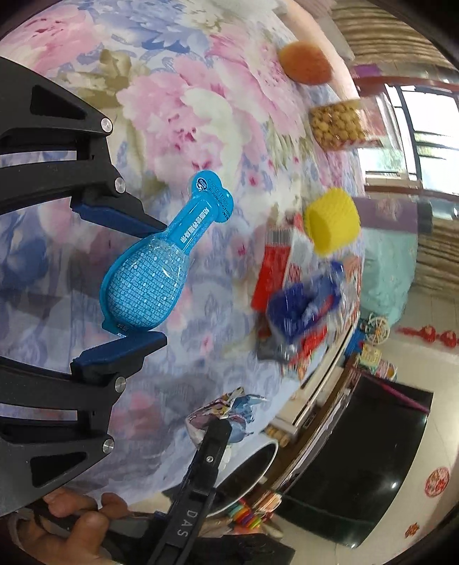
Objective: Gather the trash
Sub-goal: 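Grasp the blue plastic scoop with the left tool while the right tool grasps a crumpled wrapper, then carry the blue scoop and crumpled wrapper over the trash bin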
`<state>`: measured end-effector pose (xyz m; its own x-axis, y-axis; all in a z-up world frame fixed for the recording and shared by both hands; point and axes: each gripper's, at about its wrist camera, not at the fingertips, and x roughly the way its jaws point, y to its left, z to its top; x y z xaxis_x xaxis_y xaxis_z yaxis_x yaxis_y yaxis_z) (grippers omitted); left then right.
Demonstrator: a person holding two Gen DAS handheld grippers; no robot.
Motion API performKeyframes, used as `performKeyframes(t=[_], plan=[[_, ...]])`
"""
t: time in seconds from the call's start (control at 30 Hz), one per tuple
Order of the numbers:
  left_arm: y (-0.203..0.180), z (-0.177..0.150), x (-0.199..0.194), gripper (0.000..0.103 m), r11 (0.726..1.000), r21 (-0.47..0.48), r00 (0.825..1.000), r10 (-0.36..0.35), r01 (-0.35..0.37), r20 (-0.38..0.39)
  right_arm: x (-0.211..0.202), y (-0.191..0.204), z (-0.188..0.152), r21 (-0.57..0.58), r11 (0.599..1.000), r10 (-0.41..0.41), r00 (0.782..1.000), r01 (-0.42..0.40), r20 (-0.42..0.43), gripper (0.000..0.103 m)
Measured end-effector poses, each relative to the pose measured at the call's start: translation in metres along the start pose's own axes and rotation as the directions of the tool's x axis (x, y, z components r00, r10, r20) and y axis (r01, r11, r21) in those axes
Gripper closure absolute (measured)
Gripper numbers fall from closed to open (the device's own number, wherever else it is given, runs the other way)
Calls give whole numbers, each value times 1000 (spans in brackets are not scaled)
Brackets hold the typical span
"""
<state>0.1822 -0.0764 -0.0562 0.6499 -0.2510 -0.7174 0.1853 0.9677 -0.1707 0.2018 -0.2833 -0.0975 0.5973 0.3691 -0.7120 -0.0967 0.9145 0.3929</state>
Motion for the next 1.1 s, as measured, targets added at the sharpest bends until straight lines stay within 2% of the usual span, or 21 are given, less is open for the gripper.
performKeyframes(t=[0.57, 1.1], plan=[[-64, -3, -6, 50, 990, 119, 997, -77, 78, -11, -60, -38, -4, 56, 998, -48, 996, 43, 82, 69], [-106, 8, 3, 50, 976, 180, 993, -118, 120, -21, -92, -64, -6, 102, 992, -85, 987, 72, 133, 69]])
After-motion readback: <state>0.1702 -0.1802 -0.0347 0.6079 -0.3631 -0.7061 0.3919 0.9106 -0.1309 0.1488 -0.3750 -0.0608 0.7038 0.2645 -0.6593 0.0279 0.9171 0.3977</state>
